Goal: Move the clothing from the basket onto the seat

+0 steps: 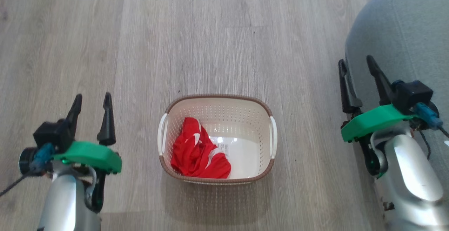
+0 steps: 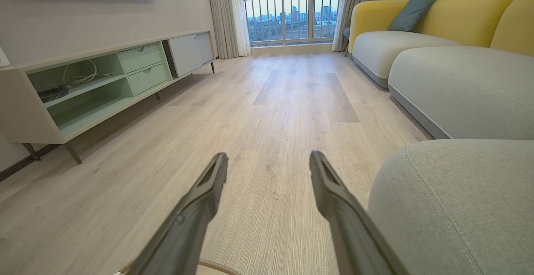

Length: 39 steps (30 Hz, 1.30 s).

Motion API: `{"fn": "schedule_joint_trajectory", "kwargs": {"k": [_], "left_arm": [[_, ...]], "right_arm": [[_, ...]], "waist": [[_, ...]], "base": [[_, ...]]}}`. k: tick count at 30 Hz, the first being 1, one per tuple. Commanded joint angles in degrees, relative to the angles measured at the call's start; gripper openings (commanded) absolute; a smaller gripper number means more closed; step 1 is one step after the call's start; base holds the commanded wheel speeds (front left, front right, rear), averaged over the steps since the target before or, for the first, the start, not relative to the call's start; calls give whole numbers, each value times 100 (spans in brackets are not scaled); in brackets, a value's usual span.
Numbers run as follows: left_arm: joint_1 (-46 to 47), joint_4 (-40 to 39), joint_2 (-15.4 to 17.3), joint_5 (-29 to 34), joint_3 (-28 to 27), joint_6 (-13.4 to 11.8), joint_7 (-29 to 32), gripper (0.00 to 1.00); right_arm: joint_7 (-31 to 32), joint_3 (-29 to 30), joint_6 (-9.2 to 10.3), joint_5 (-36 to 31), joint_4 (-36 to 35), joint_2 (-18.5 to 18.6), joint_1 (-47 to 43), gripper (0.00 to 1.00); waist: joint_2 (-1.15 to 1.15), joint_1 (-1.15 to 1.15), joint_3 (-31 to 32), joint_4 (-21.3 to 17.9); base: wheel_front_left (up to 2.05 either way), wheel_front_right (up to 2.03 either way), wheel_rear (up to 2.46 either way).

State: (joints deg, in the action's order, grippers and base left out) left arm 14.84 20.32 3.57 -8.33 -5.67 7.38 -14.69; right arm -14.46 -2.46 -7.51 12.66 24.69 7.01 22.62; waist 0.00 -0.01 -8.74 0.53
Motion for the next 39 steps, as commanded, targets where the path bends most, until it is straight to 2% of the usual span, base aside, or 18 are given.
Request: {"fn": "schedule_joint_trajectory", "kwargs": {"k": [1, 19, 39], "left_arm": [[22, -216, 52, 63, -223, -26, -30, 100], [-637, -313, -55, 324, -343, -8, -30, 100], [-798, -385, -68, 263, -144, -32, -30, 100]], "right_arm": [[-53, -153, 2, -5, -134, -66, -4, 100], [-53, -242, 2, 93, 133, -146, -558, 100], [-53, -163, 2, 45, 113, -226, -649, 100]], "waist": [[0, 1, 81, -39], [0, 1, 716, -123], [0, 1, 547, -93]], "base": [[0, 0, 0], [0, 0, 0], [0, 0, 0]]}}
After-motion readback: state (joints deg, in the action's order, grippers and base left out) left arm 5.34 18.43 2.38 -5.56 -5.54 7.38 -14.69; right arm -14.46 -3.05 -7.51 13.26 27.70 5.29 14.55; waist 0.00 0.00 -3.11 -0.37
